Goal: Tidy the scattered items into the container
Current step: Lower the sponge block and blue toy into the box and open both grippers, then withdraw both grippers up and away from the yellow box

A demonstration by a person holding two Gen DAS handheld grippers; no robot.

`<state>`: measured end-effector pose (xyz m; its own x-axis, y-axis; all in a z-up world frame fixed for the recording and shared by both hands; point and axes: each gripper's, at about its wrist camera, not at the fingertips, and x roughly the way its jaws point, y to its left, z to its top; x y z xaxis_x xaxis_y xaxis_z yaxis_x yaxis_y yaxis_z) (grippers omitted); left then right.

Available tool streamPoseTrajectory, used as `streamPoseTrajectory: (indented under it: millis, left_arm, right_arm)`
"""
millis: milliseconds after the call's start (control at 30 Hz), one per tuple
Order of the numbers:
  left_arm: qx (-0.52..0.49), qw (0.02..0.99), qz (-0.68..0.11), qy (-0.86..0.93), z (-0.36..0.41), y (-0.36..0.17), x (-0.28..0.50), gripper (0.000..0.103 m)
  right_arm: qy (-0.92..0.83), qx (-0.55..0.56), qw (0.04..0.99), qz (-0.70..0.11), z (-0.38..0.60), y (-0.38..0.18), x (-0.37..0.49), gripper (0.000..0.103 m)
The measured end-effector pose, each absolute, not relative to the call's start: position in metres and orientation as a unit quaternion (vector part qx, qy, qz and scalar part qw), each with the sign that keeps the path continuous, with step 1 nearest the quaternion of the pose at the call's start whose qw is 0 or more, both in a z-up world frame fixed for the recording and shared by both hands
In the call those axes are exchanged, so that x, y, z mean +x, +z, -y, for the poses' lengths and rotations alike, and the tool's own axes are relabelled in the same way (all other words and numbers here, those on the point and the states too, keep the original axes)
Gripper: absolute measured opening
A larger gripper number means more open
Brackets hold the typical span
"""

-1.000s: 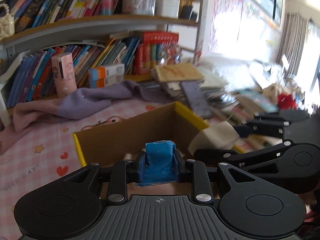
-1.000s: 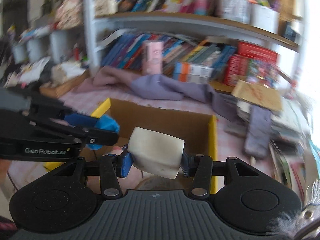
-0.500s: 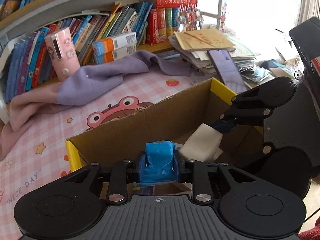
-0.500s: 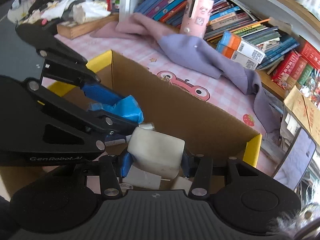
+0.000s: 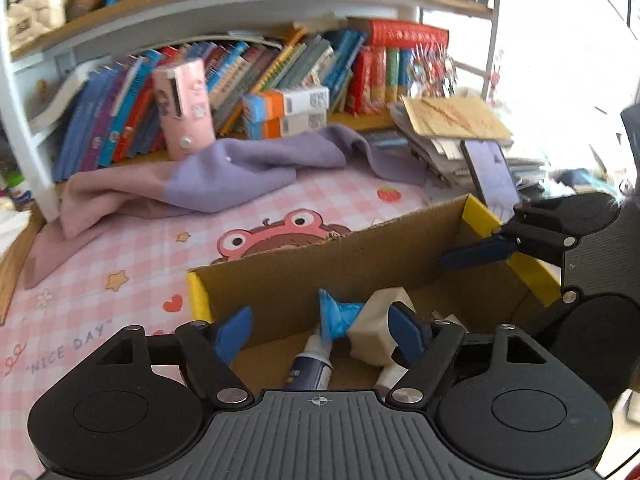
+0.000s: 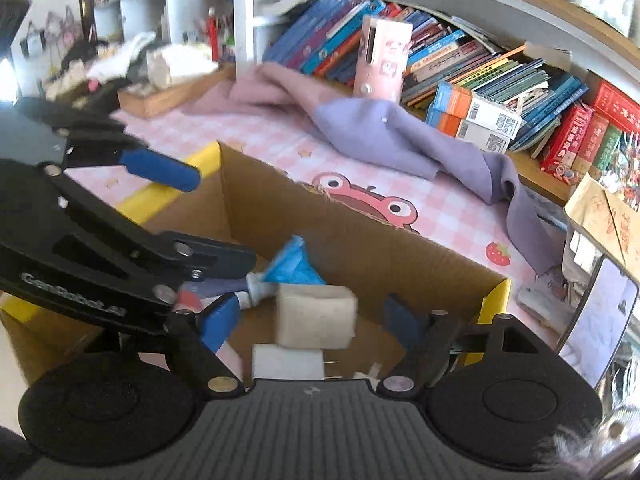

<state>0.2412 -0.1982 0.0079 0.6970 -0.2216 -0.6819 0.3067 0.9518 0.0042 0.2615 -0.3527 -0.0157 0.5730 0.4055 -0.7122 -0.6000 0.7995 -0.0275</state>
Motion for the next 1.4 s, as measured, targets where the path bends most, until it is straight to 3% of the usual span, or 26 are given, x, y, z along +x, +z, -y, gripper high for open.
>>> streamPoseTrajectory:
  millis: [100, 567, 933, 1400]
  left_arm:
    - [0.048, 0.926, -0.347, -0.143, 0.194, 0.020, 0.220, 0.085]
    - [0.014, 0.953, -0.283, -0.105, 0.147, 0.058, 0.126, 0.092]
    - [0.004, 0.955, -0.294, -0.046, 0.102, 0.036, 0.062, 0.094]
    - [0.013, 0.948, -0.316, -0.030, 0.061, 0.016, -0.032, 0.100]
  right_arm:
    - [0.280, -0.114, 0.886, -0.352, 0.355, -0.009, 0.246, 0.079]
    - [0.233, -0.066, 0.927, -0.286, 0.342, 0.031, 0.166, 0.083]
    - [0.154, -0.017, 0.943, -0.295, 0.316, 0.023, 0.096, 0.087]
    - [0.111, -0.046, 0.947, -0.299, 0.258, 0.007, -0.017, 0.091]
